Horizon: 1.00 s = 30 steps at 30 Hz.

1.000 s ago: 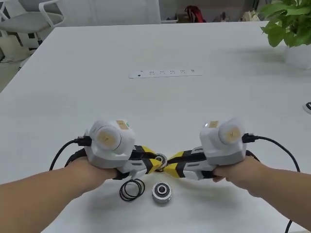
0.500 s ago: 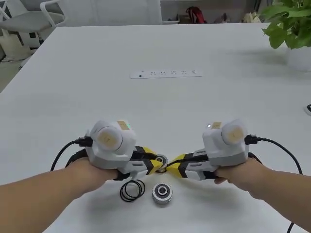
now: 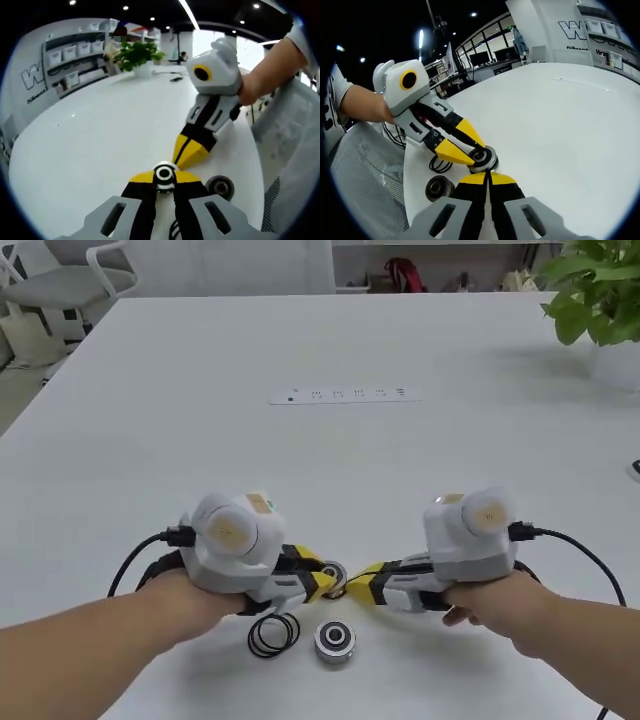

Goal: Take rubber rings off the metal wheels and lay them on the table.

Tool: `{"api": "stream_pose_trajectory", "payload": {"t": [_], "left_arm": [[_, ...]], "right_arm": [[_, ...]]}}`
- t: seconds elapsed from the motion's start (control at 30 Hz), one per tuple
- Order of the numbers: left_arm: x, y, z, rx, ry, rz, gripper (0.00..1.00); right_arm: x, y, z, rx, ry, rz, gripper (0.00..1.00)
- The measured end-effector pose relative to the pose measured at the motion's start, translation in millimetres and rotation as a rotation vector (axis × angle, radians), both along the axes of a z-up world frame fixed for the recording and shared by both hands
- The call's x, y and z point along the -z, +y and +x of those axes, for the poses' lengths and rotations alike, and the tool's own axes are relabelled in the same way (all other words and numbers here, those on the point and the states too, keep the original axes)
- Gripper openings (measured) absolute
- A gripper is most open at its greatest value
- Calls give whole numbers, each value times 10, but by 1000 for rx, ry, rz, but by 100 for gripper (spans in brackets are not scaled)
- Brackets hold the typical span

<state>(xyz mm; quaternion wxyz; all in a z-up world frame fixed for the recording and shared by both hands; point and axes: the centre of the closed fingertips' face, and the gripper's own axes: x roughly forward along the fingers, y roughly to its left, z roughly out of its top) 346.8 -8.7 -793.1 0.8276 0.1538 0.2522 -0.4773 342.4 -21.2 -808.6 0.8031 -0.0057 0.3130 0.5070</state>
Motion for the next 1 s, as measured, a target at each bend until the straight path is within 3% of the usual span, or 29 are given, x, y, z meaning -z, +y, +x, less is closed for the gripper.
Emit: {"api": "stream_pose_trajectory", "payload": {"t": [0.37,0.43,1.0], "left_arm": [[3,3,6,-6,-3,7,12],[3,4,6,-10,-4,1,12],[4,-4,9,-24,-11,19,12]], "right_arm": [[-73,-36,33,64,54,70,0],[-130,-30,73,94,70,118,0],[-150,1,68,103,100,138,0]]}}
